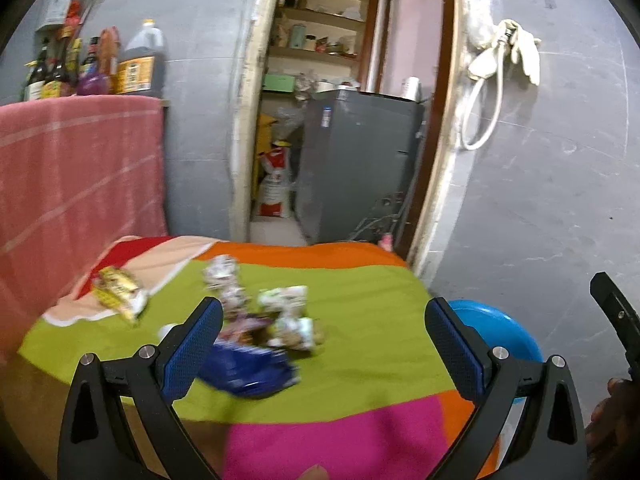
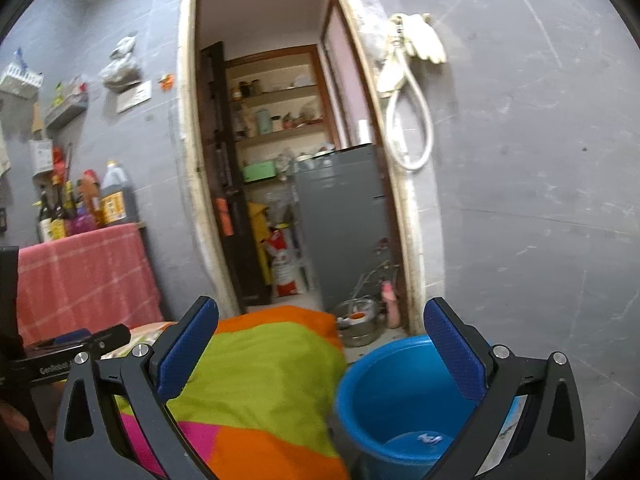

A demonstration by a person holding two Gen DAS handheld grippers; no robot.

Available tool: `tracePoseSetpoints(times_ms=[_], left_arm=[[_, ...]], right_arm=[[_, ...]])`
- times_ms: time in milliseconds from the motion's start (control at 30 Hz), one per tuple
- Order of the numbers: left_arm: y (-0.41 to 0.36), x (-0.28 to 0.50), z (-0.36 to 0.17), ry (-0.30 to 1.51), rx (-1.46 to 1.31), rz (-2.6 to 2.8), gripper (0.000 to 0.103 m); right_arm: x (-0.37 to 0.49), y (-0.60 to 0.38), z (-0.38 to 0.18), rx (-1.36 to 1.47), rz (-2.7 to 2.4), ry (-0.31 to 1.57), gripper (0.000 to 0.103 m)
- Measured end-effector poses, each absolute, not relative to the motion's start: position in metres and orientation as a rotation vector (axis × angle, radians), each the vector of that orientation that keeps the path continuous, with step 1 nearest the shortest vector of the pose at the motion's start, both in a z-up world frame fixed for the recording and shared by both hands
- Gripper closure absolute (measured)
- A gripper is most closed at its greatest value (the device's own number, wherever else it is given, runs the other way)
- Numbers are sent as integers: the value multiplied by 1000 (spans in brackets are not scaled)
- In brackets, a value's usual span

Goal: Collect trash
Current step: 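Move both tools back over the trash on the blanket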

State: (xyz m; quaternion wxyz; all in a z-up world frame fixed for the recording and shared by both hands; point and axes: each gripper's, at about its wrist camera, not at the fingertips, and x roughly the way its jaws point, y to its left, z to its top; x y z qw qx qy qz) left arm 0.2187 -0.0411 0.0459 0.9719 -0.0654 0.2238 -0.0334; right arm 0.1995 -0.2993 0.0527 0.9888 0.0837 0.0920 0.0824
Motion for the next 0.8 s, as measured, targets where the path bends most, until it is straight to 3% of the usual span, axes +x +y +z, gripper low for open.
tracePoseSetpoints(times_ms=[800], left_arm=[[90,168,19,505,-187,178,4]], right_arm=[[202,-175,39,92,365,312,0]])
